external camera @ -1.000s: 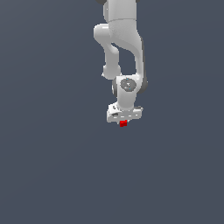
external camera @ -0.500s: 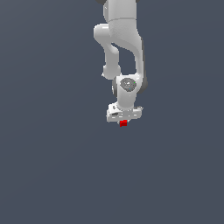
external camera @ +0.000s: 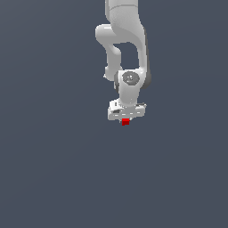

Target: Pick up the red cube and move it to a goal position.

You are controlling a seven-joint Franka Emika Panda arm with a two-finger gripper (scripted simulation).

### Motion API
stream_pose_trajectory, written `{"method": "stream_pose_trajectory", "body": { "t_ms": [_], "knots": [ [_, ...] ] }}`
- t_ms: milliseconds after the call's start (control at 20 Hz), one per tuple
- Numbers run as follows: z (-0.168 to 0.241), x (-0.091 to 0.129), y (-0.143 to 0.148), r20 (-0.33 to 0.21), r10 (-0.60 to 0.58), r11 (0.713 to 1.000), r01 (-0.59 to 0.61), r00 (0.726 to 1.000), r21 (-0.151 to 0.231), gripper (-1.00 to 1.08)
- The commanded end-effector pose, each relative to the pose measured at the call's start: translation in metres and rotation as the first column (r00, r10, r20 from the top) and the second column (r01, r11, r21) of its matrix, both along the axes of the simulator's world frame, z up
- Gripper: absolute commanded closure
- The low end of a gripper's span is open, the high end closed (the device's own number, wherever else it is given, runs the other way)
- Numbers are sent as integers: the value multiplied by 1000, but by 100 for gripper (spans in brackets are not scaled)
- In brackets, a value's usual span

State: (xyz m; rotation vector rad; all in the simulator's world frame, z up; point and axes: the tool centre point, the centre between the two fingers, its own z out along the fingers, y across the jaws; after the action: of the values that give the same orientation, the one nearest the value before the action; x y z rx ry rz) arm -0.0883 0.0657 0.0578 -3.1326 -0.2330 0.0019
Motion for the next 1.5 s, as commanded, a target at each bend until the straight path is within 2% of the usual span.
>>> {"method": "stream_pose_trajectory", "body": {
  "t_ms": [0,1450],
  "knots": [
    [17,-1,-1,1,0,1000,0,1000,0,108],
    [306,-13,-21,1,1,1000,-1,1000,1,108]
  ]
}}
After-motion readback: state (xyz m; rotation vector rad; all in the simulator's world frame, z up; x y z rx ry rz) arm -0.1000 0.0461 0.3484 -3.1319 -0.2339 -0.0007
